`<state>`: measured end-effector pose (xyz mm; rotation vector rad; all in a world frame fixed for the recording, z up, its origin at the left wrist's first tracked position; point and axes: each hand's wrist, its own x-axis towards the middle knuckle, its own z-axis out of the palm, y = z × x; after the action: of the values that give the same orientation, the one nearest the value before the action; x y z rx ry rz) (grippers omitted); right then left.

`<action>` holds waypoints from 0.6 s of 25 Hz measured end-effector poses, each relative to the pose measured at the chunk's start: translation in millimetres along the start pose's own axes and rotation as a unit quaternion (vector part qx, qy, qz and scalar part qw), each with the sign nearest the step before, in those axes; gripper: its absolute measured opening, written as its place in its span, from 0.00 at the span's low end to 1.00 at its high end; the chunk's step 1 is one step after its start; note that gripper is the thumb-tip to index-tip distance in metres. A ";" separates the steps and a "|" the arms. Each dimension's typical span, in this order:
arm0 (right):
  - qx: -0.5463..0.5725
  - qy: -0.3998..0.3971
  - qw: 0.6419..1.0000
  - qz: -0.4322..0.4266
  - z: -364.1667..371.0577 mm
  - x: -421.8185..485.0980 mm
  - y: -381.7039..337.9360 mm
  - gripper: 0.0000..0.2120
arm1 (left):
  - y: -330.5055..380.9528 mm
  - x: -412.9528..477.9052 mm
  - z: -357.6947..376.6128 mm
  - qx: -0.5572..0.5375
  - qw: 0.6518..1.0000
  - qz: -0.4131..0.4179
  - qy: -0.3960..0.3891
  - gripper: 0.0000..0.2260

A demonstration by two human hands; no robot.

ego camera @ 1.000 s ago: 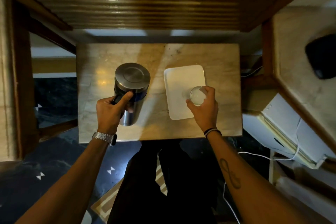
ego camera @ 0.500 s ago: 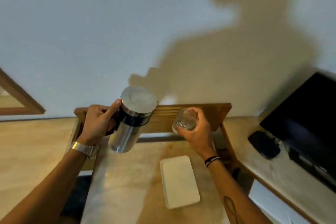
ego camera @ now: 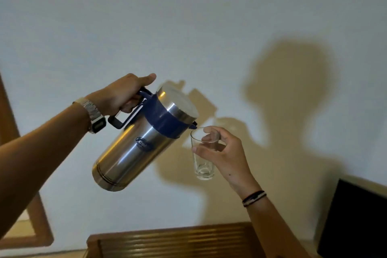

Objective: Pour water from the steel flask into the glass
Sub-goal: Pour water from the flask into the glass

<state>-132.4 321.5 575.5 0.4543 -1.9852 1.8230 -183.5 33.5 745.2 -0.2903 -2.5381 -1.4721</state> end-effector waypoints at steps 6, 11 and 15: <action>0.018 0.020 0.999 -0.026 -11.2 12.5 -37.4 0.28 | 87.5 0.6 2.5 0.128 0.991 0.030 -0.026 0.32; 0.021 0.023 0.999 -0.012 -28.5 16.9 -52.1 0.30 | 135.1 0.3 17.5 0.220 0.973 0.056 -0.048 0.31; 0.016 0.016 0.999 -0.023 -38.8 18.8 -60.5 0.30 | 153.9 2.7 21.4 0.271 0.957 0.072 -0.080 0.38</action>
<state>-115.6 355.1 639.6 0.4726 -1.9101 1.8260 -146.9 127.3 863.5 -0.5047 -2.8460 -0.6811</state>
